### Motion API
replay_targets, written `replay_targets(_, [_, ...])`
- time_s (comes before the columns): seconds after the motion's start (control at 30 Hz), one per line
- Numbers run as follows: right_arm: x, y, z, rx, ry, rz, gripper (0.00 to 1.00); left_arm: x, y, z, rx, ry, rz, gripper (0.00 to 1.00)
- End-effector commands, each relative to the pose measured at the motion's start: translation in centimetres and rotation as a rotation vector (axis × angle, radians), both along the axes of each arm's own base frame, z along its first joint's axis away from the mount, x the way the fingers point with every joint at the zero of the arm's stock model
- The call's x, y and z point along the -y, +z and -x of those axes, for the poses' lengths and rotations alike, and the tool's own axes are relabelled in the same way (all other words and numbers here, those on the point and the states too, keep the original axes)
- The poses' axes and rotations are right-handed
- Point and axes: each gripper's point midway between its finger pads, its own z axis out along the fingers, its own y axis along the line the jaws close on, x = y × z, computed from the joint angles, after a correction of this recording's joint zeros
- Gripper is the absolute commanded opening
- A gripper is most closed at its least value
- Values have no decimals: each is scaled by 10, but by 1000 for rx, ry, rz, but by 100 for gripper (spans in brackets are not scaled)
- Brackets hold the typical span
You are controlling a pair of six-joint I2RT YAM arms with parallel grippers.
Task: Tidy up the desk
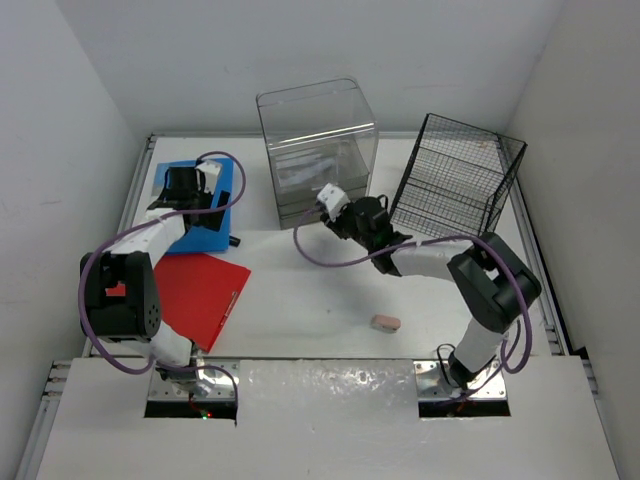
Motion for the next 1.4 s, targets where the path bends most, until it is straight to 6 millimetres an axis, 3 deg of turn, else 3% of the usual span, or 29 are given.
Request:
replay_targets(0.0, [8, 3, -8, 371, 99, 463, 35, -7, 14, -6, 56, 8, -14, 93])
replay_targets(0.1, [5, 10, -11, 547, 72, 585, 40, -7, 13, -6, 54, 6, -14, 93])
replay_targets(0.2, [0, 26, -14, 628, 39, 589, 39, -7, 12, -5, 49, 4, -17, 94])
replay_targets(0.33, [-5, 30, -14, 718, 50, 664, 41, -7, 11, -5, 46, 3, -19, 93])
replay_targets(0.37, [-7, 21, -14, 726, 61, 698, 47, -8, 10, -5, 41, 2, -19, 94])
replay_targets(0.4, [-7, 26, -14, 756, 38, 706, 50, -8, 10, -5, 42, 1, -20, 94])
replay_targets(0.47, [-8, 26, -17, 799, 30, 776, 52, -7, 9, -5, 39, -2, -19, 94])
replay_targets(0.6, [-7, 24, -21, 825, -16, 835, 46, -6, 8, -5, 35, -8, -14, 94])
replay_targets(1.37, [-17, 5, -52, 787, 9, 943, 40, -5, 7, -4, 23, -19, -16, 94])
